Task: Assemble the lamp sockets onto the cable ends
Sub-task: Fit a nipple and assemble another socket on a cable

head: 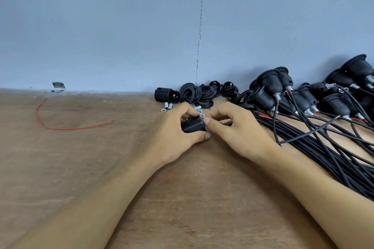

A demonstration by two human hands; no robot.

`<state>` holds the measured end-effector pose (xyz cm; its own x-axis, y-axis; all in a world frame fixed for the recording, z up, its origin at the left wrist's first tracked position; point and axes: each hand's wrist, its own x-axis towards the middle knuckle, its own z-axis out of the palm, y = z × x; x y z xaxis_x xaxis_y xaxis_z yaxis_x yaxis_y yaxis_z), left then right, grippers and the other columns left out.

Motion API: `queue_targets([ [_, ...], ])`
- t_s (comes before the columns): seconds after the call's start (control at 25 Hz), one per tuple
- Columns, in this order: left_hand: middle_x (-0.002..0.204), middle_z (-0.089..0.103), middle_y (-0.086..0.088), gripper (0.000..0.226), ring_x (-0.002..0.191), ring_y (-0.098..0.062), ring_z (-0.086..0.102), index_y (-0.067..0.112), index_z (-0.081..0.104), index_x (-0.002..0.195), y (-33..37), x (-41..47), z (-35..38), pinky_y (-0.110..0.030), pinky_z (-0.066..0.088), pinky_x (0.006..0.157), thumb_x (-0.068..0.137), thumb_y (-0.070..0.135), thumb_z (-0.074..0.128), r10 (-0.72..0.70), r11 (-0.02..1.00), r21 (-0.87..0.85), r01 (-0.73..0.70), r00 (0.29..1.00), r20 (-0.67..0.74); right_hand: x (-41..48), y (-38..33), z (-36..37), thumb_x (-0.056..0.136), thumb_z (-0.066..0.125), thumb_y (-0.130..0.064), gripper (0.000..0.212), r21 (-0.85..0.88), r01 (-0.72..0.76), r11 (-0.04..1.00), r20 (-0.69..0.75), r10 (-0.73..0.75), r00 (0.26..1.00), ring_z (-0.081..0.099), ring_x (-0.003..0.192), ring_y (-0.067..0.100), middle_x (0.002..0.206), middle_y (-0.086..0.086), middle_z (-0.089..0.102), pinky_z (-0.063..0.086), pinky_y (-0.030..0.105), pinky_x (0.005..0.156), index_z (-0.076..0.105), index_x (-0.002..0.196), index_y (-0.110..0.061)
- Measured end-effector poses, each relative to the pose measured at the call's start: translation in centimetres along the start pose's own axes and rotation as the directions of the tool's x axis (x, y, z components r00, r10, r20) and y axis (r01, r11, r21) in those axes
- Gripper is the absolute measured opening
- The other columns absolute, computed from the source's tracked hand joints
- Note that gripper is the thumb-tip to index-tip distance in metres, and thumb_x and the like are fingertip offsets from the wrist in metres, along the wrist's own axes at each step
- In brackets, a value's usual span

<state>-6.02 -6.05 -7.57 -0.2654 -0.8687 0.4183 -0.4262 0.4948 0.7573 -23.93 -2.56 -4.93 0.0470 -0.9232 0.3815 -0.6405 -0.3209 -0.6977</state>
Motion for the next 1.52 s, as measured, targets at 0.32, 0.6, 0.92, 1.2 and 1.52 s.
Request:
queue_targets([
  [0.32,0.101,0.070,0.026,0.043,0.096,0.008,0.063,0.044,0.069,0.106,0.4,0.0,-0.3,-0.011,0.045,0.084,0.069,0.039,0.091,-0.002,0.999,0.032,0.003,1.000,-0.011,1.5,-0.6,-6.8,0.072,0.084,-0.043,0.039,-0.267,-0.166,0.949,0.584,0.296,0.756,0.059,0.074,-0.010,0.083,-0.027,0.067,0.042,0.009,0.070,0.068,0.105,-0.030],
  [0.6,0.107,0.072,0.021,0.038,0.100,0.005,0.065,0.040,0.073,0.113,1.0,-0.1,-0.5,-0.011,0.046,0.087,0.078,0.040,0.086,-0.012,0.998,-0.069,0.014,1.000,0.026,1.8,-0.2,-6.1,0.081,0.080,-0.034,0.021,-0.275,-0.064,0.959,0.425,0.181,0.887,0.060,0.076,0.013,0.084,0.000,0.070,0.048,0.031,0.077,0.067,0.097,-0.031],
  [0.92,0.093,0.073,0.014,0.038,0.084,-0.006,0.068,0.036,0.068,0.098,0.9,-0.1,0.0,-0.018,0.050,0.074,0.072,0.025,0.092,-0.076,0.984,-0.164,0.075,0.997,0.000,1.5,0.6,-4.7,0.084,0.076,-0.030,0.063,-0.348,0.083,0.934,0.377,0.058,0.924,0.053,0.089,-0.013,0.101,-0.028,0.062,0.037,0.006,0.078,0.049,0.136,-0.055],
  [1.2,0.100,0.074,0.017,0.037,0.092,-0.002,0.069,0.039,0.071,0.107,0.9,-0.1,0.2,-0.020,0.053,0.083,0.077,0.027,0.089,-0.053,0.983,-0.171,0.059,0.998,0.043,1.2,1.0,-3.4,0.079,0.077,-0.034,0.039,-0.232,0.096,0.968,0.262,-0.033,0.964,0.058,0.069,0.001,0.095,-0.017,0.066,0.046,0.026,0.065,0.053,0.108,-0.040],
  [1.52,0.100,0.073,0.014,0.030,0.092,0.000,0.068,0.034,0.070,0.108,1.1,-0.1,-0.1,-0.018,0.050,0.081,0.082,0.039,0.083,-0.119,0.977,-0.171,0.130,0.990,0.070,0.7,1.0,-2.6,0.082,0.074,-0.027,0.028,-0.229,0.256,0.939,0.179,-0.218,0.959,0.056,0.066,0.009,0.074,-0.019,0.060,0.042,0.019,0.060,0.061,0.105,-0.034],
])
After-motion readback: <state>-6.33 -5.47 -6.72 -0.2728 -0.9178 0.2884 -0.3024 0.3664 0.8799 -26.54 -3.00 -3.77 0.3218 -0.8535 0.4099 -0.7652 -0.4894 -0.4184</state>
